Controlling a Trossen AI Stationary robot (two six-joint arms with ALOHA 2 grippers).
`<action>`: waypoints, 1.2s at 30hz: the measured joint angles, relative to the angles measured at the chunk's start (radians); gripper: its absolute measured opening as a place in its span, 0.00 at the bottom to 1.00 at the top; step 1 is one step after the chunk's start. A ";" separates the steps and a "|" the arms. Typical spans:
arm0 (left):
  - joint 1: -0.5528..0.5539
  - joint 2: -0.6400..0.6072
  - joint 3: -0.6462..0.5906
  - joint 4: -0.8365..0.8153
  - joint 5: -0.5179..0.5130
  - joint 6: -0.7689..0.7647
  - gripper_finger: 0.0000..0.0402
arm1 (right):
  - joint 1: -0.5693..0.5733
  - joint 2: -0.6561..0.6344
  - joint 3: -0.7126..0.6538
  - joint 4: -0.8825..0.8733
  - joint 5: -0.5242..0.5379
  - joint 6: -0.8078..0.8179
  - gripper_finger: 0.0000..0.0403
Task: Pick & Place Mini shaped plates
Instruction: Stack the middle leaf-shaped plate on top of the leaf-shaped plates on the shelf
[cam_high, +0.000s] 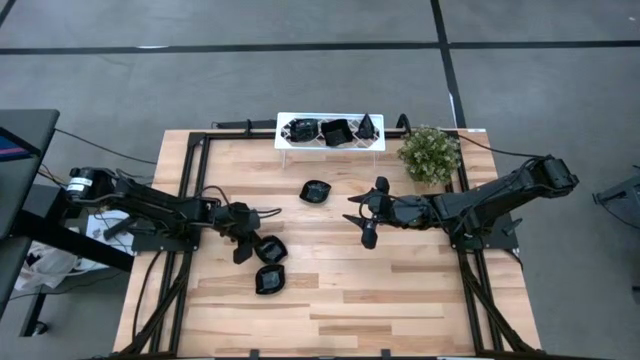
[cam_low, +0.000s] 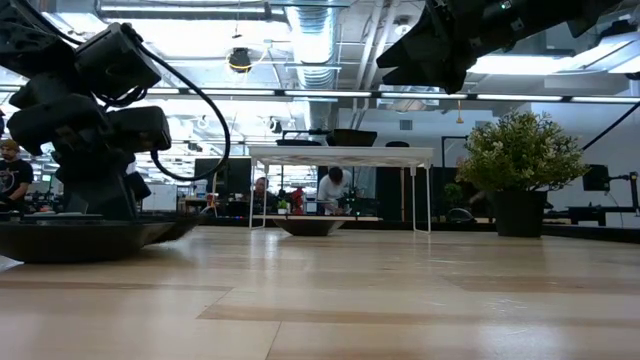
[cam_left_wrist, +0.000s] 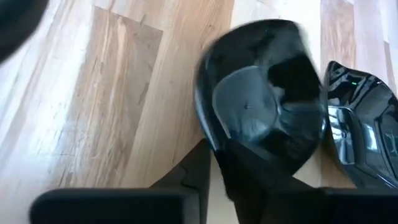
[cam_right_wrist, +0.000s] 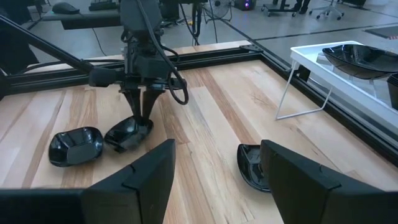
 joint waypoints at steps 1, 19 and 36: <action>0.000 0.000 0.000 0.001 0.000 0.001 0.11 | 0.000 0.000 0.000 0.000 0.000 0.000 0.57; 0.000 -0.015 0.000 0.019 -0.022 0.029 0.03 | 0.000 0.000 0.000 0.000 0.000 0.000 0.57; 0.038 -0.368 0.000 0.029 -0.220 0.077 0.03 | 0.000 0.000 0.000 -0.002 0.000 0.000 0.57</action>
